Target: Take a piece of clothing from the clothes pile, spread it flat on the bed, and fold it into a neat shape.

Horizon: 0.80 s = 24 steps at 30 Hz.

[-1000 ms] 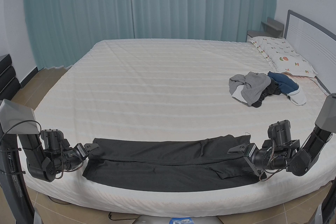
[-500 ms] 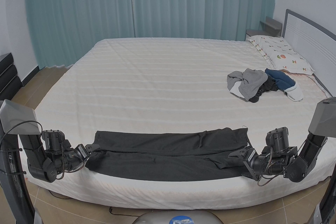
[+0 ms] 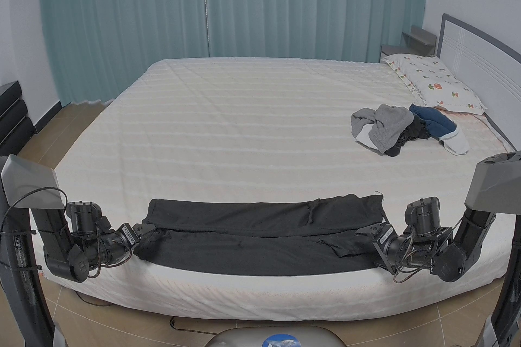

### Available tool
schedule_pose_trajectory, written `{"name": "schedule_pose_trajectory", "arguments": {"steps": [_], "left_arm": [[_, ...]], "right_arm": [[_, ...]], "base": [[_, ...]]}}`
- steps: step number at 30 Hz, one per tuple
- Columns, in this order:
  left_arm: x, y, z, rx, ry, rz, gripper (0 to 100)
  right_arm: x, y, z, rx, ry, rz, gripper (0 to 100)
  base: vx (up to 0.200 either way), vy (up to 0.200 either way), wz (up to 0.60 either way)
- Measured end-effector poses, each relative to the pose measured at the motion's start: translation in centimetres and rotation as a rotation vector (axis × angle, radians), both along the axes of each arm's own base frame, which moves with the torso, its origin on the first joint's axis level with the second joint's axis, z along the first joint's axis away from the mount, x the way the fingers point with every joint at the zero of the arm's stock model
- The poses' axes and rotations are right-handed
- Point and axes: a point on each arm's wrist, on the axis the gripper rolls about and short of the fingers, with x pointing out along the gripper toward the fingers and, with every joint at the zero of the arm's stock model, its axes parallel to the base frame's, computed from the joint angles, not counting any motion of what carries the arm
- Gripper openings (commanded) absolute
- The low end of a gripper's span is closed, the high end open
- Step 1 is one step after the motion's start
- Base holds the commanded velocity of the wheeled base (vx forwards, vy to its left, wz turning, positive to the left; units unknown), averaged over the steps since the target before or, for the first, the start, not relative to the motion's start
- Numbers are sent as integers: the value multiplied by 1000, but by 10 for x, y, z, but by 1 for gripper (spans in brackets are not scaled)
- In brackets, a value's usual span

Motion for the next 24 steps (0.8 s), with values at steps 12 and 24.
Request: {"name": "schedule_pose_trajectory", "arguments": {"steps": [12, 24], "left_arm": [[0, 0, 0, -1, 1, 0, 100], [1, 0, 0, 0, -2, 0, 100]], "right_arm": [[9, 5, -4, -13, -30, -26, 0], [10, 9, -15, -54, -46, -51, 0]], "base": [[0, 0, 0], [0, 0, 0]]}}
